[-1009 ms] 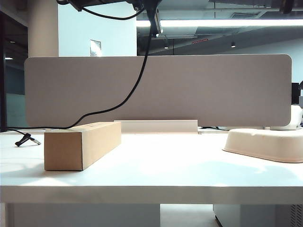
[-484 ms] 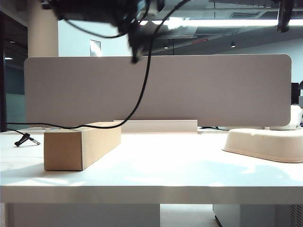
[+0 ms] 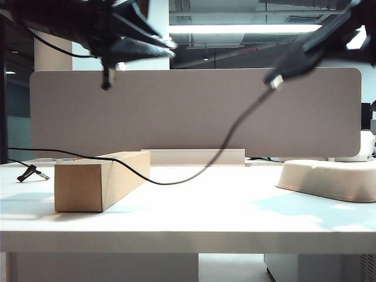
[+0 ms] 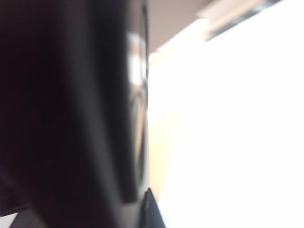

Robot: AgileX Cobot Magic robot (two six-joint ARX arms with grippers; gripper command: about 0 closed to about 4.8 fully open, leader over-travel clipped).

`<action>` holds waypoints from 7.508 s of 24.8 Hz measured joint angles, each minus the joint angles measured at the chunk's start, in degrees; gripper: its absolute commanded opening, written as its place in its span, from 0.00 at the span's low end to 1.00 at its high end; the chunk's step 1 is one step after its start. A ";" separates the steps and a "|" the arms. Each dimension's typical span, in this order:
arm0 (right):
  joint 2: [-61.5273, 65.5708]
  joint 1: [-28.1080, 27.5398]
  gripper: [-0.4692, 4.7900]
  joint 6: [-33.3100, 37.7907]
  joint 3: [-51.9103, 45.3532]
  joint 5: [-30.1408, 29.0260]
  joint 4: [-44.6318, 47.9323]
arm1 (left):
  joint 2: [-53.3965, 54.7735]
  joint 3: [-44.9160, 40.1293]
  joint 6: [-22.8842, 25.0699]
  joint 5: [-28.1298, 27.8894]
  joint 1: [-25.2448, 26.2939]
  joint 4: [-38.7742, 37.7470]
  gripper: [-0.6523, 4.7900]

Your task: Pick up the charging cable and the phone, plug the charging cable into the charging port on the phone, and finally place them back on the table.

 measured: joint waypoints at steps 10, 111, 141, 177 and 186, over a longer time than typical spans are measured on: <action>15.58 0.02 0.08 0.92 0.00 7.93 -4.44 | -9.38 0.00 6.69 -7.87 1.97 -6.34 0.11; -45.38 -9.75 0.08 -27.15 -20.28 18.56 -21.00 | -67.28 -60.76 1.01 -54.99 1.95 22.18 0.11; -59.47 -9.68 0.08 -25.42 -28.96 20.59 -20.65 | -67.30 -70.82 6.56 -55.56 1.95 41.48 0.11; -59.47 -9.68 0.08 -25.42 -28.98 20.55 -24.15 | -74.86 -70.82 5.55 -54.99 2.05 33.38 0.11; -59.47 -9.68 0.08 -25.42 -28.98 20.79 -24.13 | -84.59 -70.82 5.55 -54.80 8.68 31.82 0.11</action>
